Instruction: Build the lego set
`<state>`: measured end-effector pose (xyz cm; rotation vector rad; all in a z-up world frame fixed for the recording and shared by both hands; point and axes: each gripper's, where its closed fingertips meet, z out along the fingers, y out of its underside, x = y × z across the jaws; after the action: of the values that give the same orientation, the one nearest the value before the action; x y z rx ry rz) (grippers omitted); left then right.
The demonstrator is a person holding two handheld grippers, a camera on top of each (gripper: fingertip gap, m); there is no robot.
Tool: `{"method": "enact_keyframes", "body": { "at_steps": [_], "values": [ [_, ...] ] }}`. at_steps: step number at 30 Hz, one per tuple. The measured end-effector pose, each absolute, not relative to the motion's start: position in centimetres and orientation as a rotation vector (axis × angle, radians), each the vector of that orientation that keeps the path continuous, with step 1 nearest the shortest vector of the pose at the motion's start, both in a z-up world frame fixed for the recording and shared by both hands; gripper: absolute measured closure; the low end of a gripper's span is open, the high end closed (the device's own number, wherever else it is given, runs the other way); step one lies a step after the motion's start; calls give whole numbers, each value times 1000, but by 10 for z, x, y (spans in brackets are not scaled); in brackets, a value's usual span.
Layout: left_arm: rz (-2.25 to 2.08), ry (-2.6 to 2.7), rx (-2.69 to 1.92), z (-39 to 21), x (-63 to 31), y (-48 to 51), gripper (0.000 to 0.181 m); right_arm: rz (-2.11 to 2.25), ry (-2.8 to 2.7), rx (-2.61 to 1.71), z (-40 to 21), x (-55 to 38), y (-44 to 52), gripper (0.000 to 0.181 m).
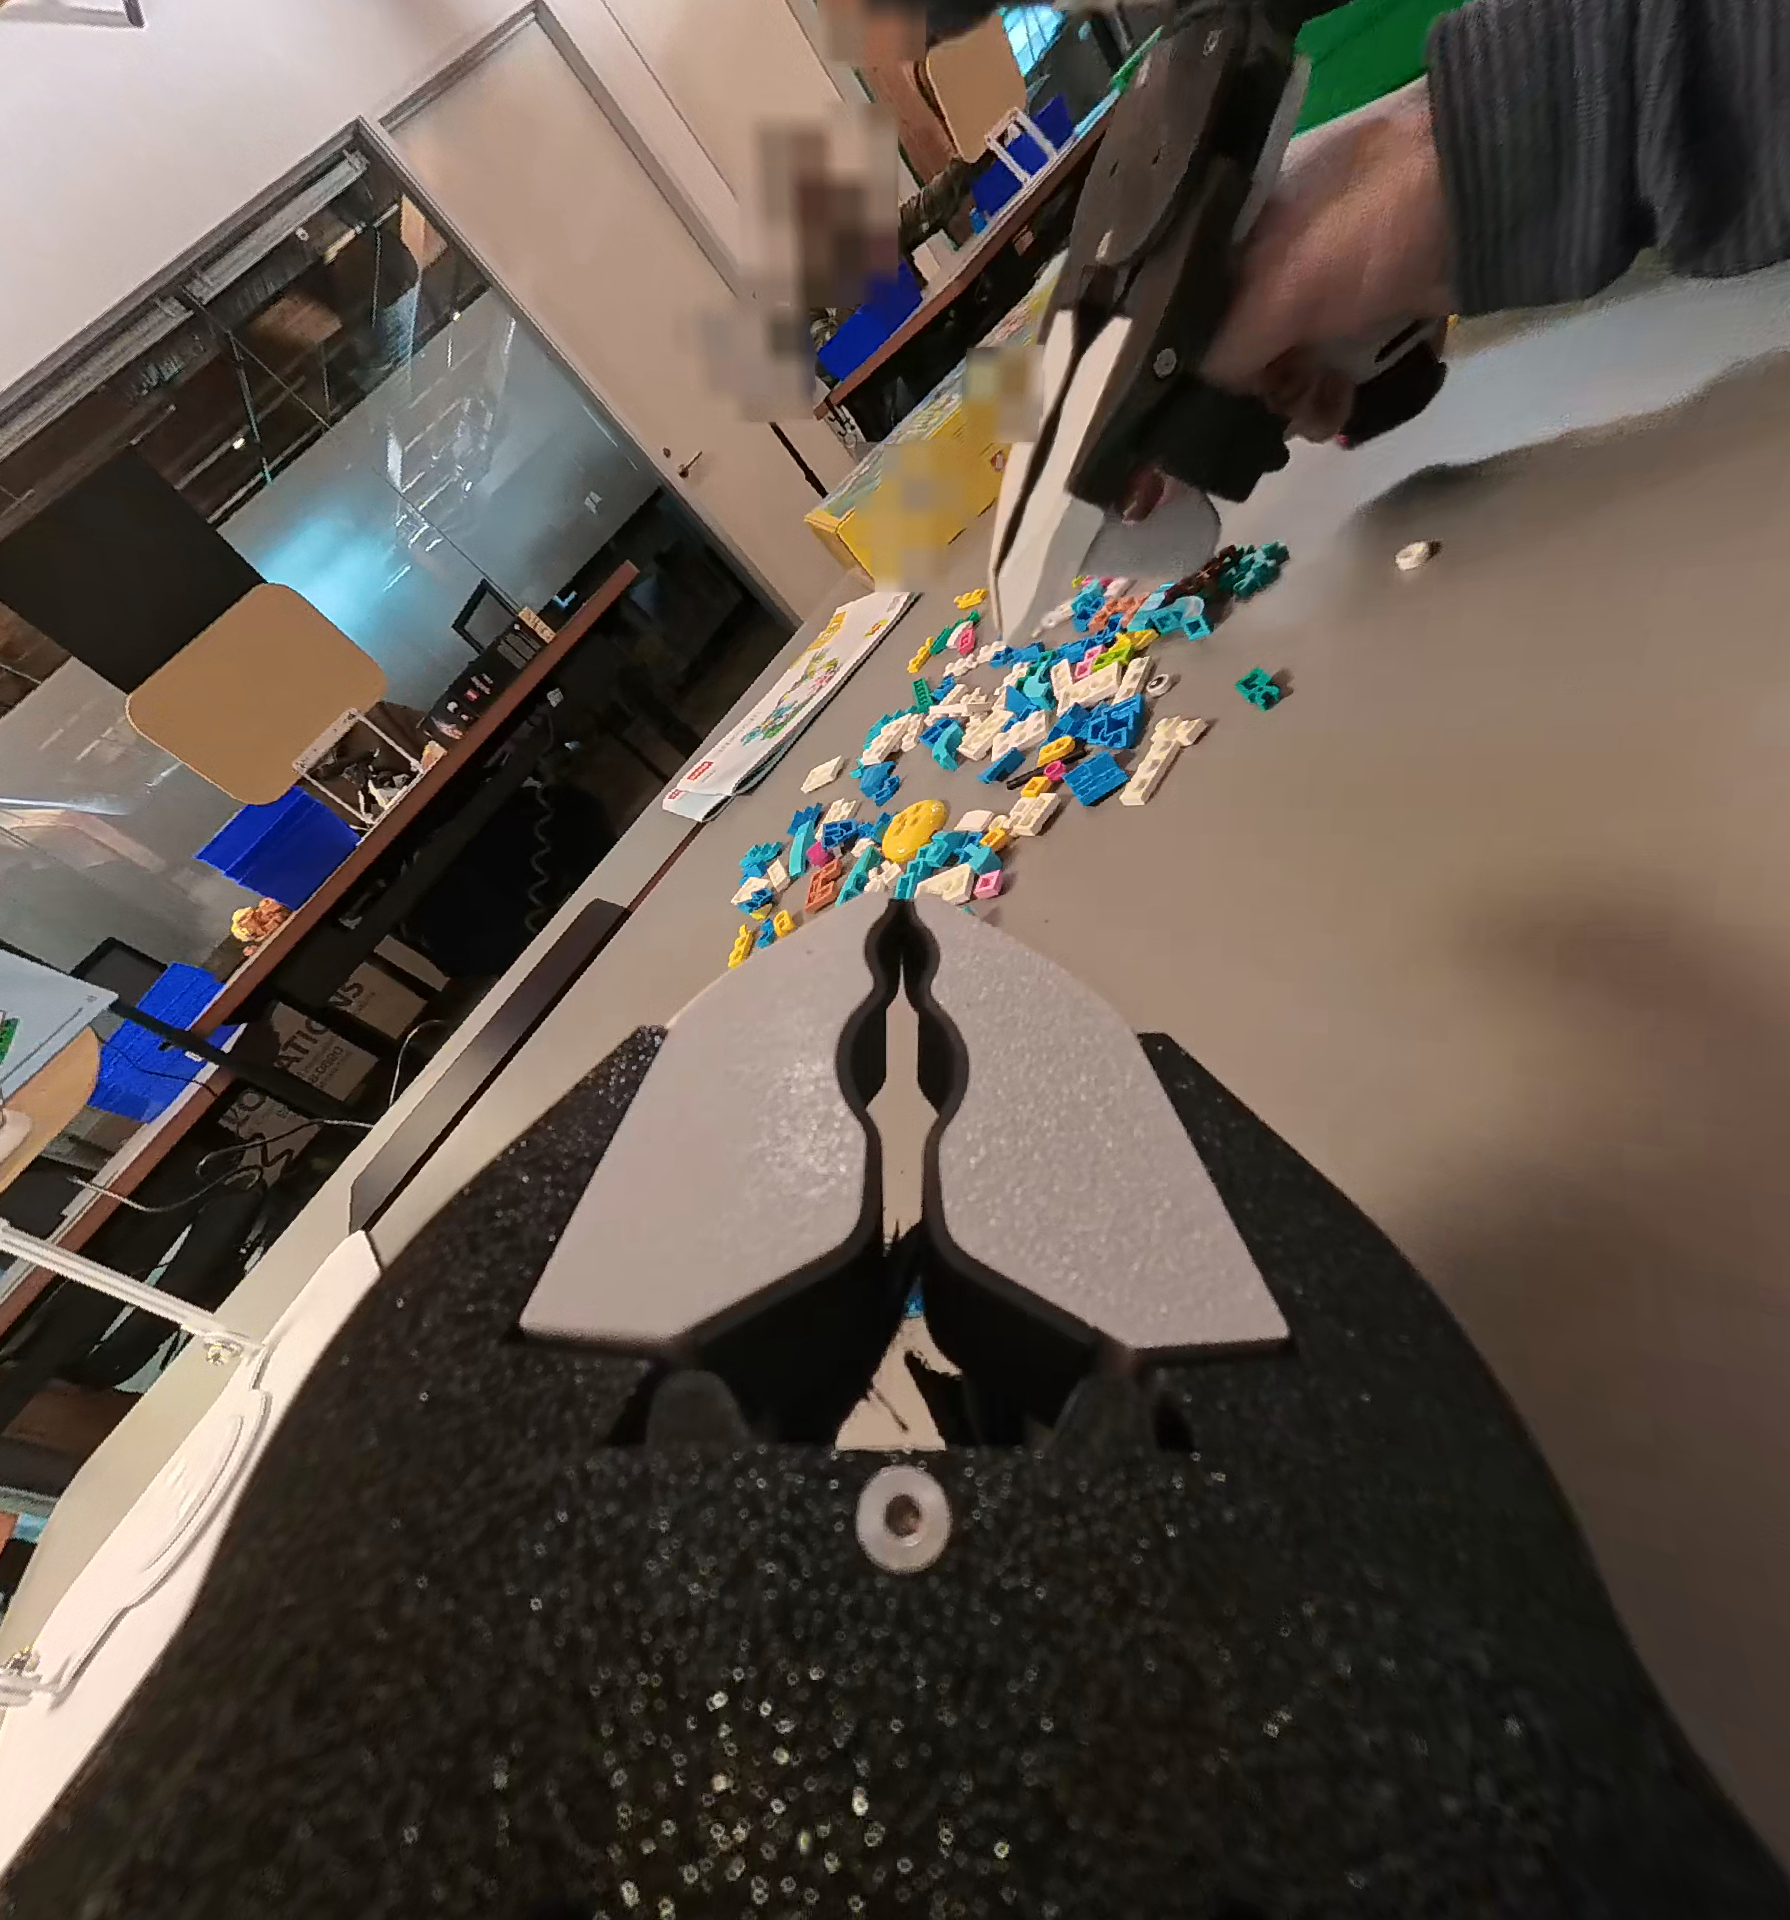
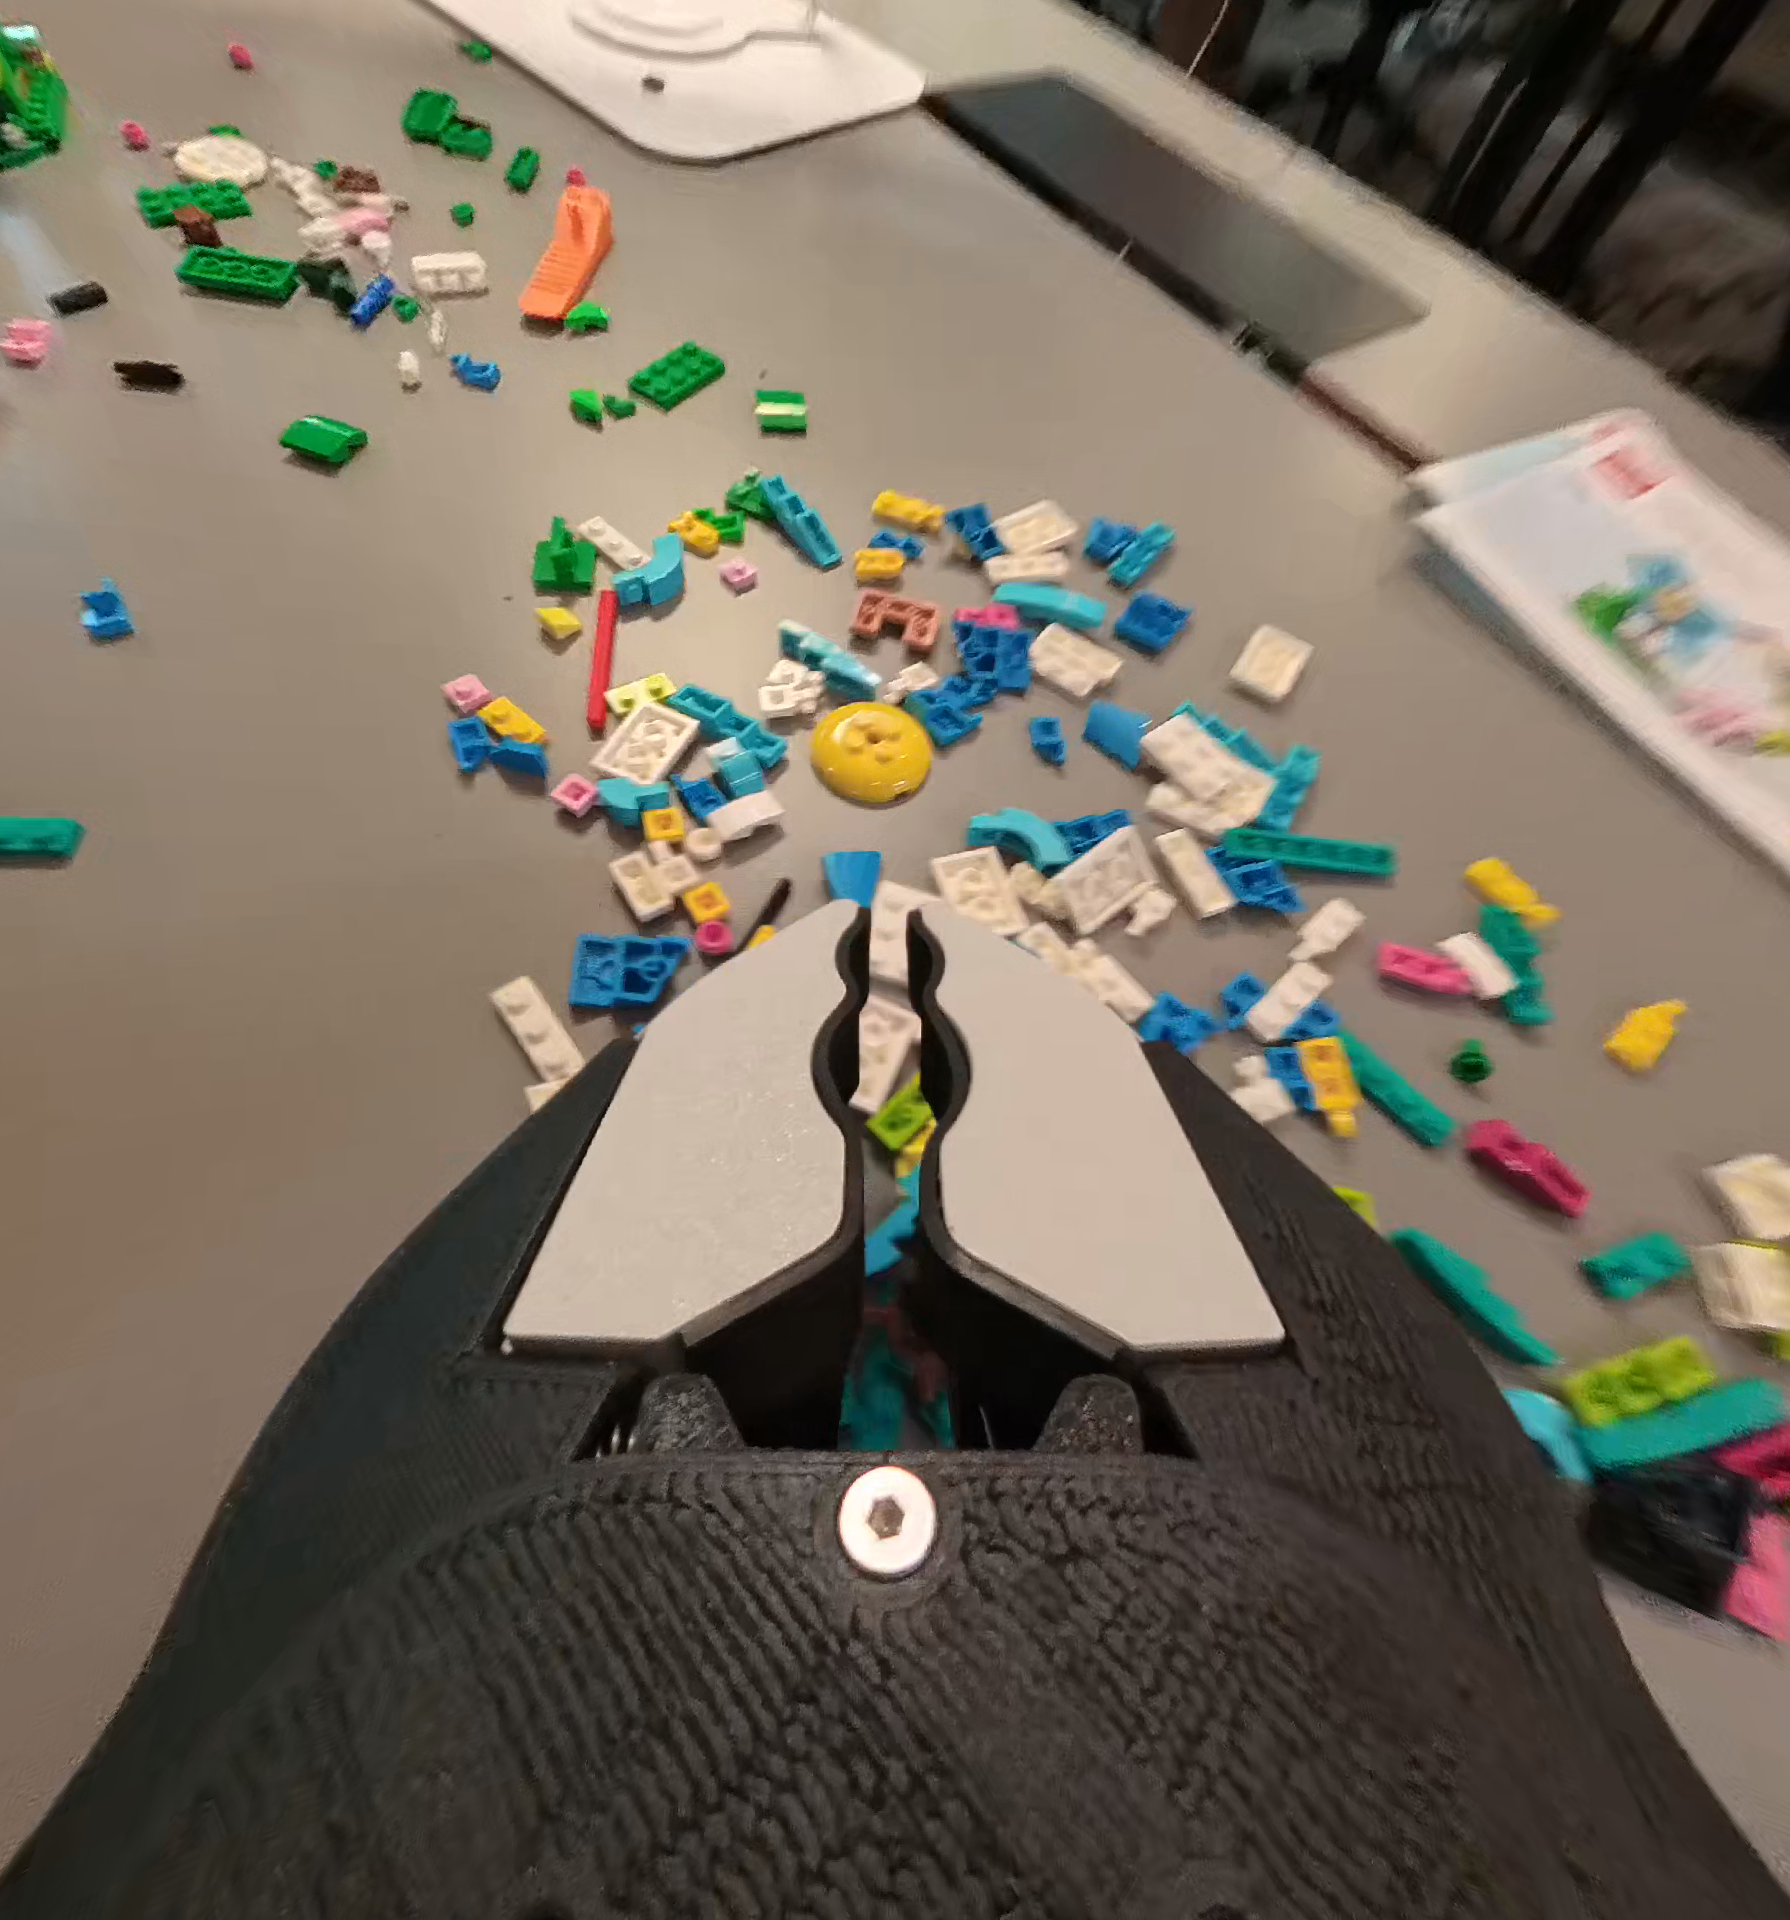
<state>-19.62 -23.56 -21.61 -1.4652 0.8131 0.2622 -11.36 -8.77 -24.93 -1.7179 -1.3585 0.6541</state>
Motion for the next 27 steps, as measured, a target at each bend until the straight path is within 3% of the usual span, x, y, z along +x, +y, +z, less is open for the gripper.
{"method": "enact_keyframes", "body": {
  "at_steps": [9,27],
  "values": [
    [260,774,-1479,-215,-201,-233,181,577,-1312,-1943,-277,-126,-77,164],
    [272,789,-1485,-217,-199,-232,181,344,-1314,-2092,-288,-119,-69,167]
  ]
}}
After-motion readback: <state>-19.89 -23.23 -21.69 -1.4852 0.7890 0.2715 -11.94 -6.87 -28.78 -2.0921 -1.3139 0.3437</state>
